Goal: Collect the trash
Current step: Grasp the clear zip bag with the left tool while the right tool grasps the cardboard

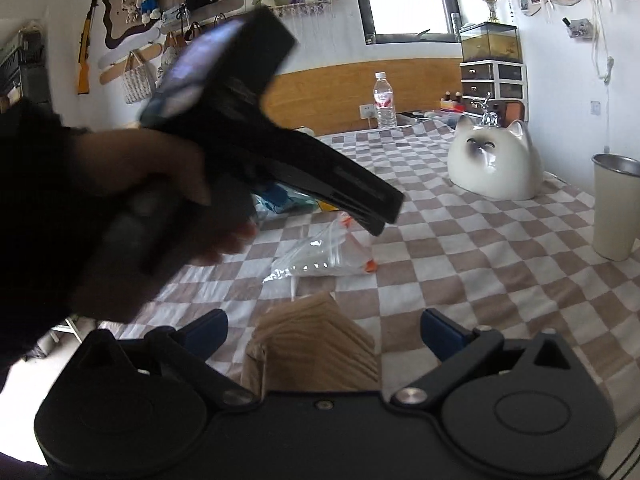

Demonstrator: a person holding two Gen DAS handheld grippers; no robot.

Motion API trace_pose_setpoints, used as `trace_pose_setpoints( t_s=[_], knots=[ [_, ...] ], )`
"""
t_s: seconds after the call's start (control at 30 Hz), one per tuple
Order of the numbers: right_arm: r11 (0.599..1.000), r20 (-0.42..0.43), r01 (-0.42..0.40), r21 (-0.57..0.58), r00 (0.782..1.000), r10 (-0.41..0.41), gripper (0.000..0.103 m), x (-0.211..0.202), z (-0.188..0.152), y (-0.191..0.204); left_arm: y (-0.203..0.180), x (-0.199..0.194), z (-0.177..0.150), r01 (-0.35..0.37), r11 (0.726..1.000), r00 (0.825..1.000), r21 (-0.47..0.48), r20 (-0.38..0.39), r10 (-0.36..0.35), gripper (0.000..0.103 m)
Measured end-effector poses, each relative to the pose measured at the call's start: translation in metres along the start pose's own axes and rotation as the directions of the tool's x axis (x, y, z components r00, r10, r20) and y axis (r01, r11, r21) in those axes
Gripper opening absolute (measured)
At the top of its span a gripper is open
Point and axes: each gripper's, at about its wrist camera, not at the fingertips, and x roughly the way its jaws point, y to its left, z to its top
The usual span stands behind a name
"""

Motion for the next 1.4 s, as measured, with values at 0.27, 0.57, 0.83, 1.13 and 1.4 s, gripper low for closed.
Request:
trace_pose_setpoints(
  t_s=[0.27, 0.57, 0.83, 1.13, 1.4],
  knots=[
    [0.997, 0.013, -0.073, 0.024, 0.997, 0.072, 0.103, 0.005, 0.0, -0.007, 0.021, 0.005, -0.009, -0.066, 0.994, 0.997, 0.084, -0.035, 0.069, 0.103],
    [0.984, -0.015, -0.175, 0.026, 0.984, 0.176, 0.102, 0.017, -0.001, -0.01, 0.039, -0.022, -0.048, -0.107, 0.955, 0.994, 0.275, 0.029, 0.103, 0.103],
    [0.982, -0.083, -0.183, -0.036, 0.98, 0.18, 0.073, 0.017, -0.004, 0.002, 0.034, -0.026, -0.073, -0.116, 0.902, 0.993, 0.416, 0.021, 0.118, 0.071],
    [0.986, -0.114, -0.162, -0.046, 0.981, 0.156, 0.056, 0.012, -0.006, 0.013, 0.018, -0.014, -0.066, -0.153, 0.888, 0.987, 0.434, 0.029, 0.156, 0.03],
    [0.992, -0.096, -0.123, -0.023, 0.988, 0.12, 0.052, 0.007, -0.007, 0.022, 0.04, -0.038, -0.067, -0.166, 0.929, 0.985, 0.33, 0.09, 0.144, 0.021]
  ],
)
